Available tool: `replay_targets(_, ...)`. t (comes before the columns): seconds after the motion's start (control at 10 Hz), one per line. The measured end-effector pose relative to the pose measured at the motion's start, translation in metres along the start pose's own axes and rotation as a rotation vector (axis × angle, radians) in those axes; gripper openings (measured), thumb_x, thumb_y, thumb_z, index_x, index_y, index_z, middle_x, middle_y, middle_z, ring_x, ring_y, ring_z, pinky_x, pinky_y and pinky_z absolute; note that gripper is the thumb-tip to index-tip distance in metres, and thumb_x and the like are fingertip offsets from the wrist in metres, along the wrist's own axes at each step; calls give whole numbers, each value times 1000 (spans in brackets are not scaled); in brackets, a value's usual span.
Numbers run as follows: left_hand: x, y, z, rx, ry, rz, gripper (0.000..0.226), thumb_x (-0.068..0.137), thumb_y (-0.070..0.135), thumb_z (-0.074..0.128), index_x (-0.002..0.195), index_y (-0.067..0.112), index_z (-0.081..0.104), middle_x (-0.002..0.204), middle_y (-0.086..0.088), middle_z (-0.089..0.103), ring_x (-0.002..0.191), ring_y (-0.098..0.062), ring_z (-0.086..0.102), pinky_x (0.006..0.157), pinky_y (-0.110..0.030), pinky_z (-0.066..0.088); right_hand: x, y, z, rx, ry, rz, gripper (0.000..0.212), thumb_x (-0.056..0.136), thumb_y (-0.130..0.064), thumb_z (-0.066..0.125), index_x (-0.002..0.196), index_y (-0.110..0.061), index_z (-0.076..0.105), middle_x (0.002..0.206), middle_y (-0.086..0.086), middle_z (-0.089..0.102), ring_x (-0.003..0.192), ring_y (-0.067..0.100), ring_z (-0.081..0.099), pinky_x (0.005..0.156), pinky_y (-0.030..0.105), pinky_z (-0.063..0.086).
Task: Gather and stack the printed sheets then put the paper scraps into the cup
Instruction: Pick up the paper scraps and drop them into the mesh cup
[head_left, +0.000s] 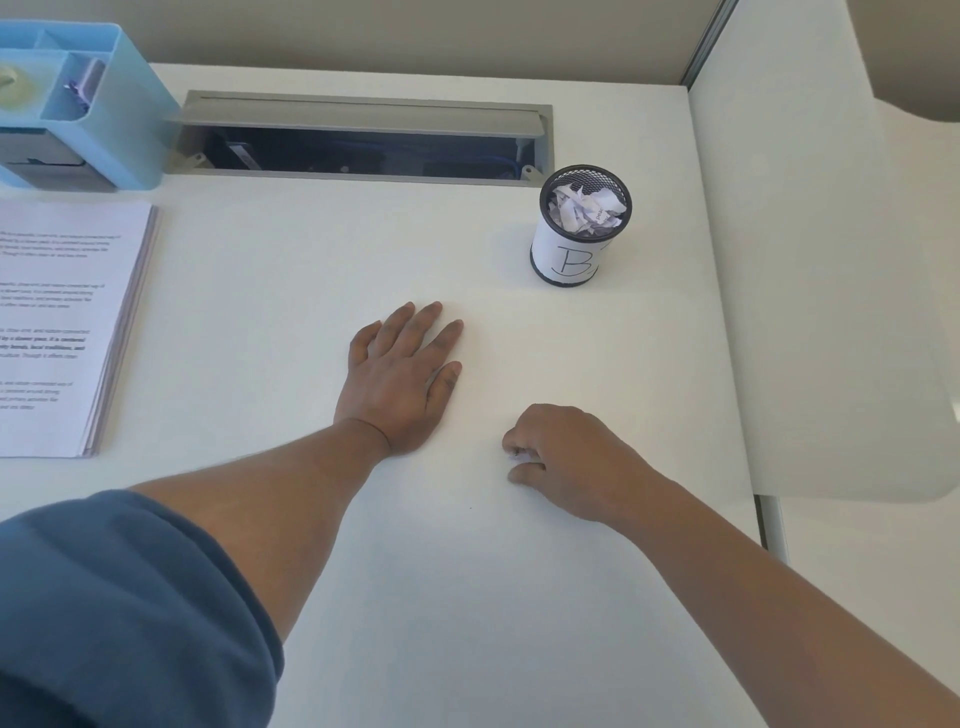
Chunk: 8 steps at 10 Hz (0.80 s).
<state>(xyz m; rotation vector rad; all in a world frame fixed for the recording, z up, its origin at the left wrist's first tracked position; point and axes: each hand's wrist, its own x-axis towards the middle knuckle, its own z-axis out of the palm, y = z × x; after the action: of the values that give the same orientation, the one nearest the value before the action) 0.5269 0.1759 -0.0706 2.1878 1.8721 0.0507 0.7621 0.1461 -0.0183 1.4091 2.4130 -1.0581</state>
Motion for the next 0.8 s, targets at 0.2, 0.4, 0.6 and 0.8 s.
replay_targets(0.2, 1, -1, 1, 4, 3, -2, 58, 105, 53, 18, 160, 38, 27, 171, 10, 15, 158, -19, 6, 126, -41, 2, 0, -5, 10, -69, 78, 26, 18, 93, -12, 47, 76, -7, 49, 82, 4, 53, 72, 28, 50, 65, 40, 45)
replay_targets(0.4, 0, -1, 1, 1, 8, 2, 53, 108, 49, 25, 160, 38, 29, 171, 9, 15, 158, -20, 6, 126, -40, 0, 2, -15, 12, -117, 123, 86, 17, 88, -4, 43, 72, -11, 44, 74, 3, 47, 65, 24, 38, 57, 37, 32)
replay_targets(0.6, 1, -1, 1, -6, 7, 0, 53, 108, 49, 26, 160, 38, 28, 171, 10, 15, 159, -20, 5, 126, -41, 1, 3, -10, 16, 6, 224, 97, 12, 84, -7, 50, 74, -12, 56, 72, 2, 56, 66, 24, 46, 60, 37, 41)
replay_targets(0.8, 1, -2, 2, -7, 7, 2, 53, 108, 49, 26, 160, 38, 28, 171, 10, 15, 158, -20, 5, 126, -41, 0, 1, 6, -6, 863, 360, 384, 10, 82, -9, 73, 78, -18, 76, 65, -8, 67, 57, 9, 54, 57, 27, 44)
